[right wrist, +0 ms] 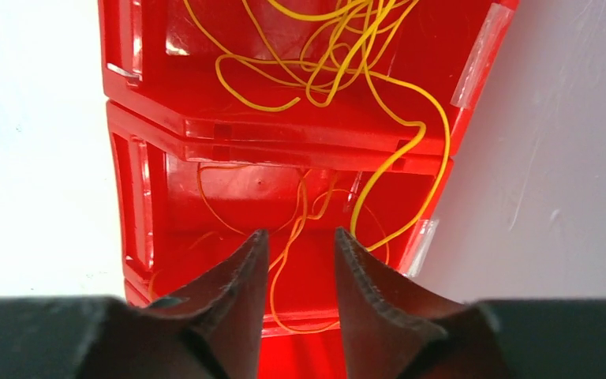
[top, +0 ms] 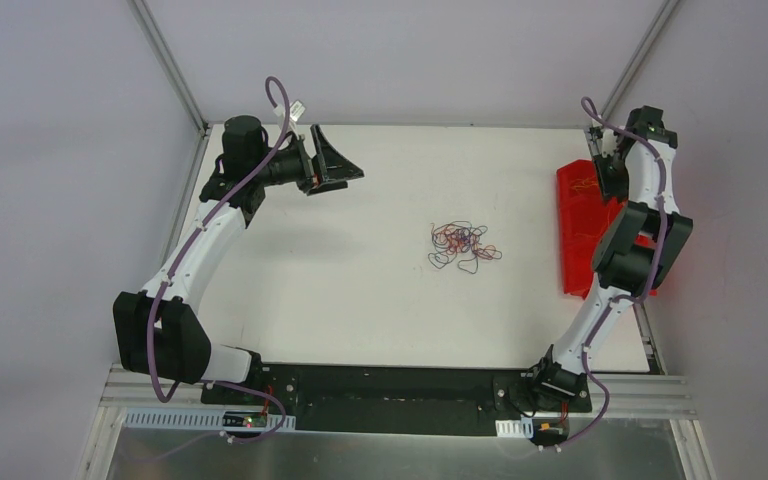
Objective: Untangle the cables
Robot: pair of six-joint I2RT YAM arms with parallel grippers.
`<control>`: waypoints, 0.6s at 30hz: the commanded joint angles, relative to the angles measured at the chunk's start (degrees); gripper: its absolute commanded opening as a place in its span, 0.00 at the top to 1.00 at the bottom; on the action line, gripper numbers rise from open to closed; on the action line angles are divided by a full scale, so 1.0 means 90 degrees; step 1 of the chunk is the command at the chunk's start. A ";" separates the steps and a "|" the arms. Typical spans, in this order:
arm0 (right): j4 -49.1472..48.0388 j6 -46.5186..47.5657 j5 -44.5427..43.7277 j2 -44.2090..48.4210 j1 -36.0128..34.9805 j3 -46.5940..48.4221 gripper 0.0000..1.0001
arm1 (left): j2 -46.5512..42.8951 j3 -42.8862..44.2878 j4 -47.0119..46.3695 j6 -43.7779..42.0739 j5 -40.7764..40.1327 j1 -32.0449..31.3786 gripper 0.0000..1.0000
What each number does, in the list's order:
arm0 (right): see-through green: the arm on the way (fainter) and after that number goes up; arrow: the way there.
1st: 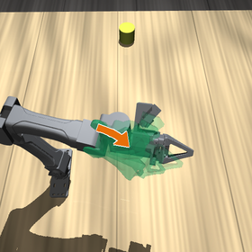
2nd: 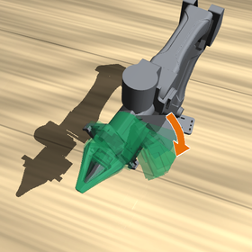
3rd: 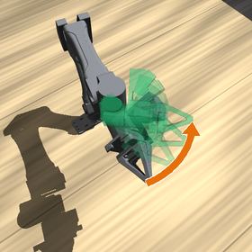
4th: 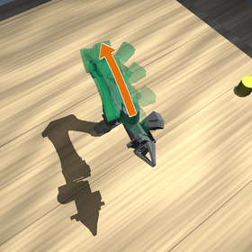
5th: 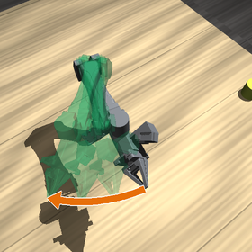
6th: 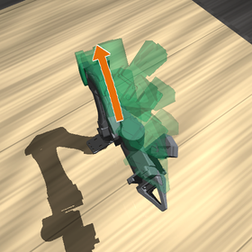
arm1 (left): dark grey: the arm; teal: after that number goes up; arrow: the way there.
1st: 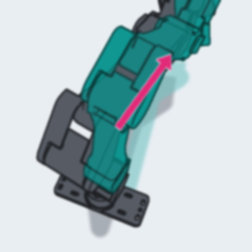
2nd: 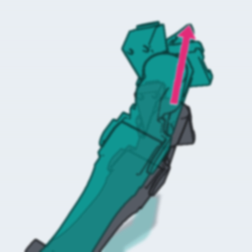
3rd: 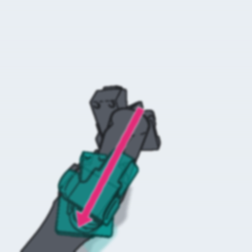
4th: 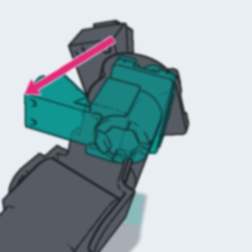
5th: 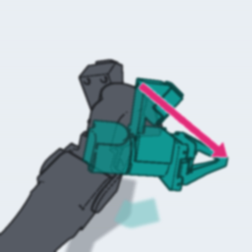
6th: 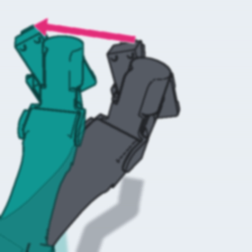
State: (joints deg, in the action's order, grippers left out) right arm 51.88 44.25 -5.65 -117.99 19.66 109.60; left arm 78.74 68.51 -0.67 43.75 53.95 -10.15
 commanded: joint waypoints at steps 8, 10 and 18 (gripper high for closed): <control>0.1328 -0.0251 0.1374 0.1043 -0.0046 0.0494 0.28 | -0.0011 0.0276 0.1344 -0.1312 -0.0372 -0.0034 0.01; 0.1786 -0.0284 0.2039 0.1259 -0.0046 0.0614 0.21 | 0.0087 0.0292 0.1453 -0.1403 -0.0432 -0.0034 0.01; 0.2502 -0.1106 0.3104 0.1199 -0.0427 0.0820 0.19 | 0.0633 0.0767 0.2569 -0.2109 -0.0880 -0.0072 0.01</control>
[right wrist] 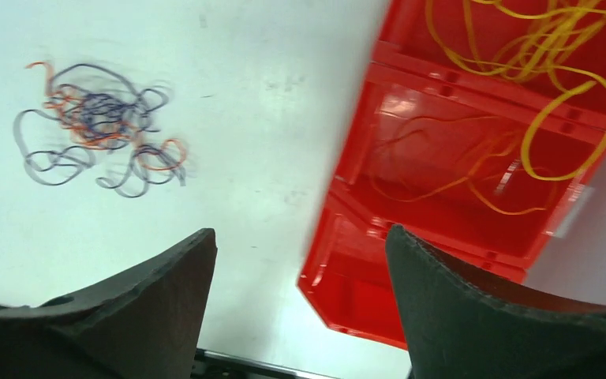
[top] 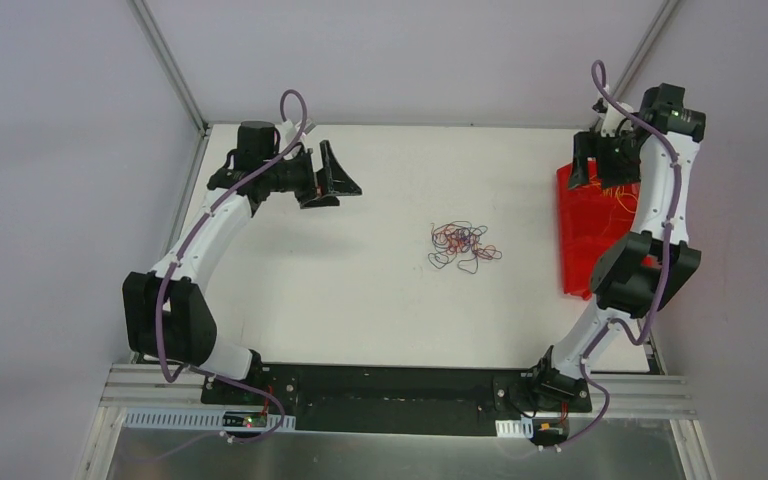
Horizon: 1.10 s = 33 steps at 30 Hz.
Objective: Untangle the cables
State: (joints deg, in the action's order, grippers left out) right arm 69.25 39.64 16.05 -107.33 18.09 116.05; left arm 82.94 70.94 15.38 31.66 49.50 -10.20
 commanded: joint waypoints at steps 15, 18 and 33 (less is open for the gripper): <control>-0.1657 -0.2100 0.1138 -0.0710 -0.2251 -0.1565 0.31 | 0.2016 0.0934 0.0415 -0.1661 -0.0344 -0.1054 0.02; -0.1860 -0.2143 0.1082 -0.1069 -0.2517 -0.1647 0.35 | 0.2904 0.1338 -0.0435 -0.1104 -0.0221 -0.1466 0.17; -0.3454 -0.3083 0.1269 -0.1187 -0.2976 -0.3016 0.60 | 0.5401 0.2086 -0.3630 0.1485 -0.0080 -0.2818 0.45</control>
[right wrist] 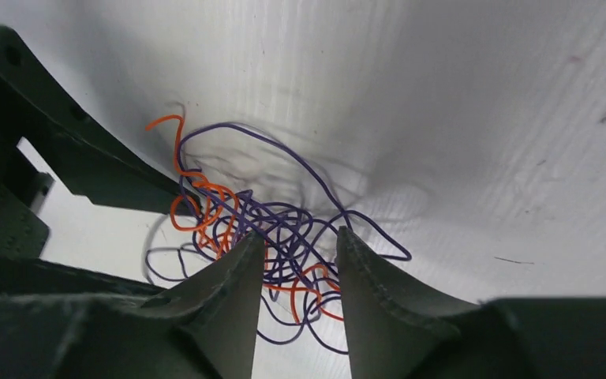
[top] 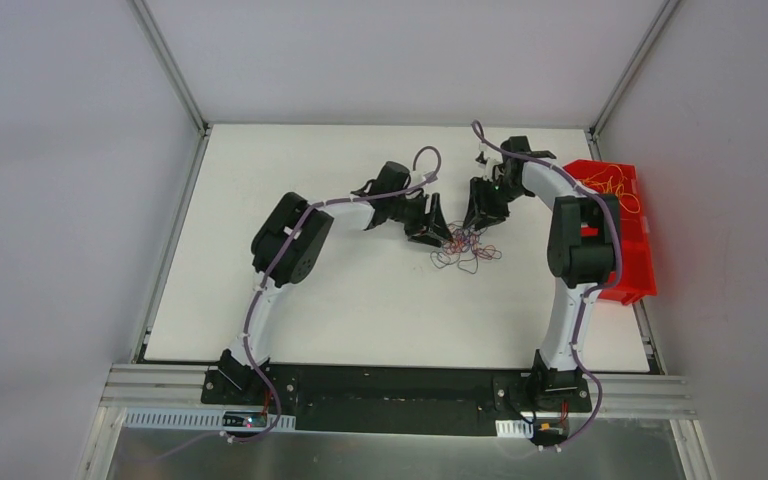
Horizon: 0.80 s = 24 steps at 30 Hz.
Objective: Untangle the cables
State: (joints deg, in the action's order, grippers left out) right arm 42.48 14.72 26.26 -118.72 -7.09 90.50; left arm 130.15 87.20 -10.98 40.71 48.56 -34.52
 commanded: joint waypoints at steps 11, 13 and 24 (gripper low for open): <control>-0.1018 -0.0389 -0.1272 0.0217 -0.0284 -0.0699 0.83 | -0.2865 -0.1308 0.0296 -0.0636 0.0398 0.0130 1.00; -0.1020 -0.0361 -0.1405 0.0290 -0.0277 -0.0766 0.83 | -0.3690 -0.1450 0.0481 -0.0707 0.0645 0.0283 1.00; -0.0924 -0.0081 -0.1679 0.0401 -0.0289 -0.1013 0.80 | -0.5394 0.0388 0.1983 -0.0646 0.1537 0.1547 1.00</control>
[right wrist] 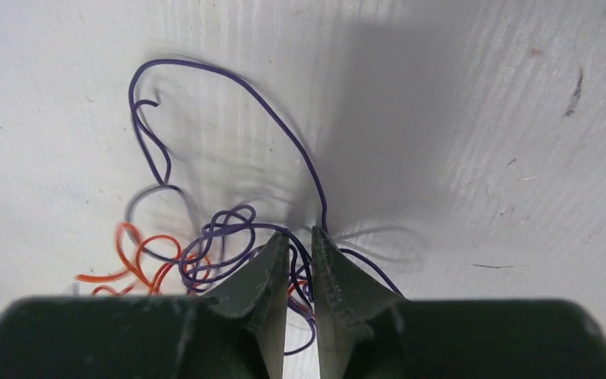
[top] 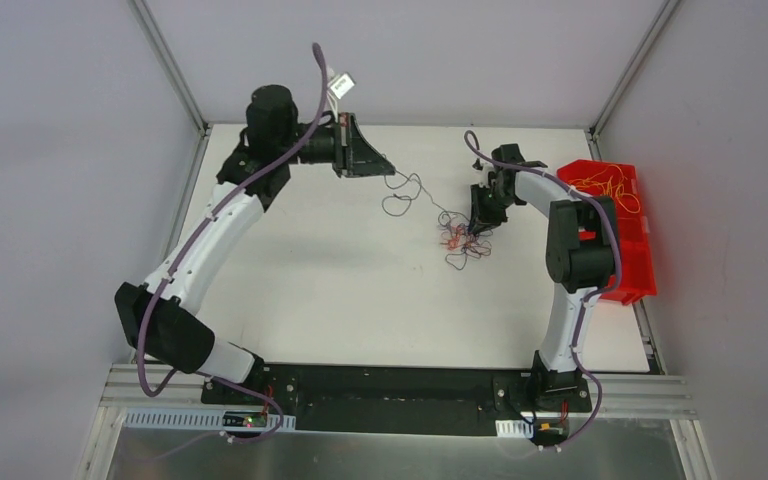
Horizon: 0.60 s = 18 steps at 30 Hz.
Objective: Untangle the cables
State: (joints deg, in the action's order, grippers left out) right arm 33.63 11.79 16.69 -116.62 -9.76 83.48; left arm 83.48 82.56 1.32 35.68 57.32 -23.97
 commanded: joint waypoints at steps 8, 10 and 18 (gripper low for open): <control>0.0118 0.0426 -0.0659 0.0186 -0.0014 -0.0426 0.80 | -0.0014 0.3093 0.0588 0.0188 0.0527 0.1085 1.00; 0.0240 0.0539 -0.0486 0.0279 -0.0010 -0.0369 0.78 | 0.0046 0.3287 0.0580 0.0181 0.0533 0.1091 1.00; 0.1474 0.1946 0.1908 0.2050 0.0059 0.0223 0.40 | -0.0047 0.2110 0.0558 0.0137 0.0604 0.1043 1.00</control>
State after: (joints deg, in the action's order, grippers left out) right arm 38.59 20.18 21.67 -110.74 -9.61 81.62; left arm 82.26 106.41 6.09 36.84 61.19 -14.20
